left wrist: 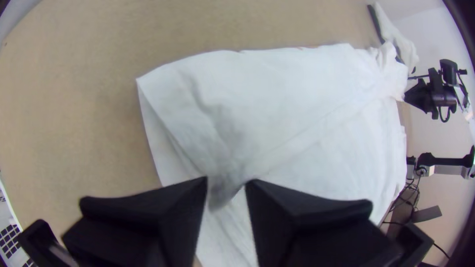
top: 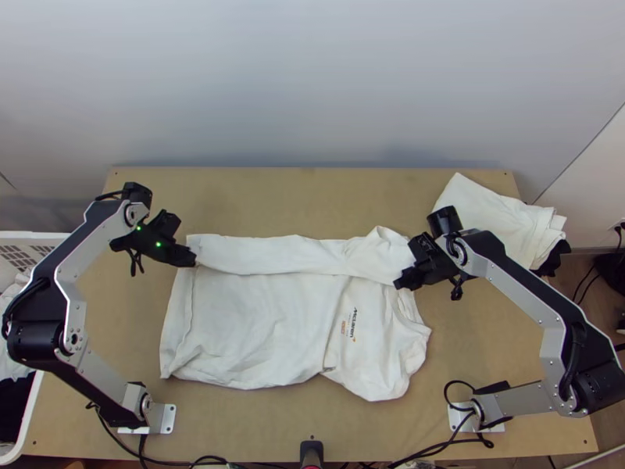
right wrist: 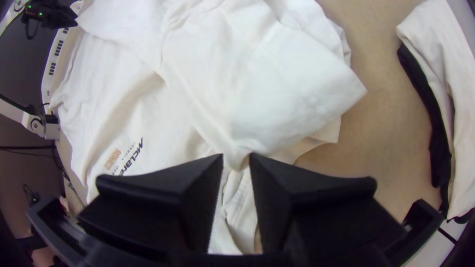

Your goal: Fold the t-shirt

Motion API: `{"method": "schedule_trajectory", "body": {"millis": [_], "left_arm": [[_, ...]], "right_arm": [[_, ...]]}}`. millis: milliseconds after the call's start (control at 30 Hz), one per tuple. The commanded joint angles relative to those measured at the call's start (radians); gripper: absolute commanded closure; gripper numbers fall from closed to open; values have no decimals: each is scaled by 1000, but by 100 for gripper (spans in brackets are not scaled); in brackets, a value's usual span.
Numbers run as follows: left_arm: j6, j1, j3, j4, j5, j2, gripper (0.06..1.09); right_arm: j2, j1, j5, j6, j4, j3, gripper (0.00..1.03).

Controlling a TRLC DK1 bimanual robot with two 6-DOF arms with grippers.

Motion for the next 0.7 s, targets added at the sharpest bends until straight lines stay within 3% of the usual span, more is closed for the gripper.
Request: {"method": "schedule_trajectory", "body": {"millis": [0, 100, 267, 433, 667], "left_arm": [[-7, 2, -14, 18, -5, 5, 10], [-8, 14, -6, 23, -5, -22, 10], [2, 70, 92, -23, -5, -71, 10], [208, 11, 49, -221, -8, -212, 11], [404, -156, -126, -350, -161, -519, 11]], "right_arm": [[7, -2, 3, -5, 3, 11, 25], [-13, -5, 5, -9, -21, 20, 4], [-102, -16, 14, -43, -81, 1, 4], [-204, 52, 25, -103, -254, -20, 4], [-359, 261, 48, -109, -448, -60, 4]]}}
